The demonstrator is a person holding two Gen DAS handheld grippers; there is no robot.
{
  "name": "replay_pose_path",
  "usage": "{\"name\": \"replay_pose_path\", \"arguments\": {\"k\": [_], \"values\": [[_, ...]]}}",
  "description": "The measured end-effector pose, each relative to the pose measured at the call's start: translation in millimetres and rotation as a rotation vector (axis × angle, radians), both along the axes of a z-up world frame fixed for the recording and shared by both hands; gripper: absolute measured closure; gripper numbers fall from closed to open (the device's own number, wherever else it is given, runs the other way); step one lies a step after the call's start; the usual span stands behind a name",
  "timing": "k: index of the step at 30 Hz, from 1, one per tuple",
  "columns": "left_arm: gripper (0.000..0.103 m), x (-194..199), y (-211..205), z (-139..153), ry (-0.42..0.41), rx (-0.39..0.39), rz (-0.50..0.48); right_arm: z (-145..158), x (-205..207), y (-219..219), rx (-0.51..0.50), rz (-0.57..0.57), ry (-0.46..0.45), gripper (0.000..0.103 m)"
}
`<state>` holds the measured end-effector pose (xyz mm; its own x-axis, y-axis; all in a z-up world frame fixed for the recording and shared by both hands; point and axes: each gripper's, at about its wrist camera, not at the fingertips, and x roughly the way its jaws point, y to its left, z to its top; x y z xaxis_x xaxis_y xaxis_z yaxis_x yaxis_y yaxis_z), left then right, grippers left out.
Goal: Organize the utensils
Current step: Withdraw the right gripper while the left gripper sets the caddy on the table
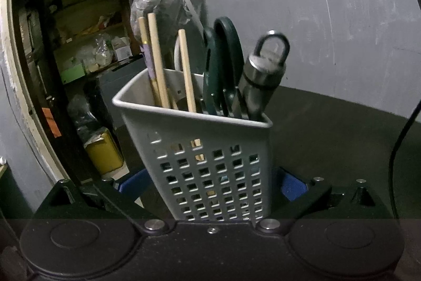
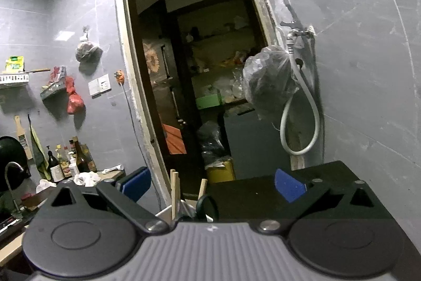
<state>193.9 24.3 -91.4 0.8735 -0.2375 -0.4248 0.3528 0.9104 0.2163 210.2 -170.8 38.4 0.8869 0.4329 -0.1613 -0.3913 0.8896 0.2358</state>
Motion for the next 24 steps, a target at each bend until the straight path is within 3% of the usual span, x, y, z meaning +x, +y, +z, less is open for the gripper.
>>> {"name": "replay_pose_path", "arguments": {"k": [9, 18, 24], "values": [[0.001, -27.9, 7.6, 8.2, -0.018, -0.043, 0.105, -1.0, -15.1, -10.7, 0.0, -0.022, 0.014, 0.0], [0.001, -70.0, 4.1, 30.2, -0.056, -0.032, 0.222, -7.1, -34.7, -24.2, 0.004, 0.003, 0.01, 0.0], [0.001, -96.4, 9.1, 51.0, -0.056, -0.11, 0.334, -8.2, -53.2, -34.3, -0.01, -0.007, 0.025, 0.0]]}}
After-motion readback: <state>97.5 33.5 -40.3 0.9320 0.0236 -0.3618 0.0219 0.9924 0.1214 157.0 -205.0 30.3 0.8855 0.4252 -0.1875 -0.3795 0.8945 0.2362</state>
